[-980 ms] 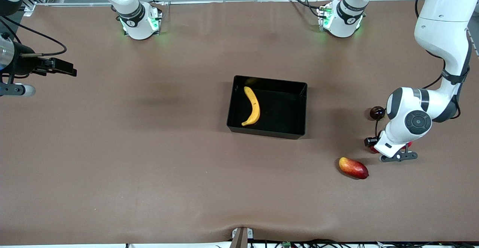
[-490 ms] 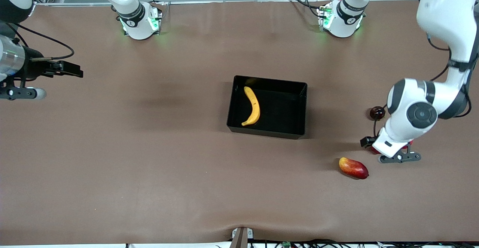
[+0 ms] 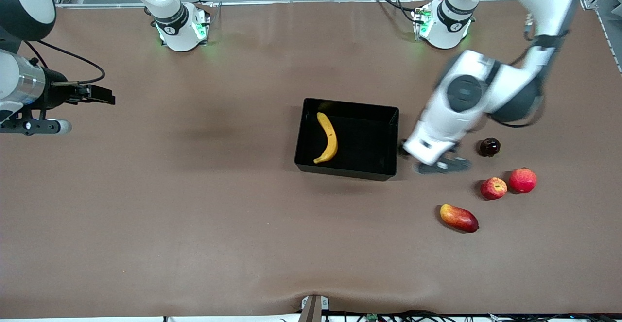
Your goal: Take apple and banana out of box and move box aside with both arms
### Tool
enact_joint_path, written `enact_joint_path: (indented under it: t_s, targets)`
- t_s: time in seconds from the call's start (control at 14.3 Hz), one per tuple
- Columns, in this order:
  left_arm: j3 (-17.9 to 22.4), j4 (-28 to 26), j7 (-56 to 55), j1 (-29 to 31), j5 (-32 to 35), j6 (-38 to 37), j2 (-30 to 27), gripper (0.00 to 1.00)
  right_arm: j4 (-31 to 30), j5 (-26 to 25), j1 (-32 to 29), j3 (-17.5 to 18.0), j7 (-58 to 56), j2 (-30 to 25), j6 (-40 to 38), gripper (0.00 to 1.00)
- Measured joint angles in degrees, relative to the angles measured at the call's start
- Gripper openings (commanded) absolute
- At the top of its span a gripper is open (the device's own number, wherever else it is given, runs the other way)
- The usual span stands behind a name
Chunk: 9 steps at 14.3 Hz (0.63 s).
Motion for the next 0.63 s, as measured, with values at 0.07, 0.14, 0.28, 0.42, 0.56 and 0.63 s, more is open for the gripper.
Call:
enact_joint_path:
  t_s: [0.07,0.14,0.28,0.42,0.56,0.63]
  targets:
    - [-0.55,-0.07,-1.15,-2.27,0.11,0.54,1.31,1.0,-0.42,0.17,0.0,0.01,0.0,-0.06,0.18,1.0]
    - [-0.59,-0.09,-2.14,-4.97,0.27,2.11,2.85,1.0,-0.87,0.33,0.0,0.01,0.0,-0.08,0.48,1.0]
    - [-0.44,-0.21,-6.31,-9.61,1.17,7.64,6.73,1.0,-1.74,0.5,0.0,0.0,0.0,-0.1,1.14,1.0]
    - [-0.33,-0.28,-9.84,-11.78,4.1,13.61,11.4,1.0,-2.75,0.61,0.01,0.01,0.01,-0.11,2.0,1.0]
    - [-0.22,-0.21,-13.5,-12.61,7.2,18.86,16.25,1.0,-4.37,0.65,0.04,0.04,0.02,-0.44,3.58,1.0]
    - [-0.21,-0.04,-15.34,-12.63,8.41,21.16,18.45,1.0,-5.44,0.73,0.06,0.05,0.05,-0.77,4.42,1.0]
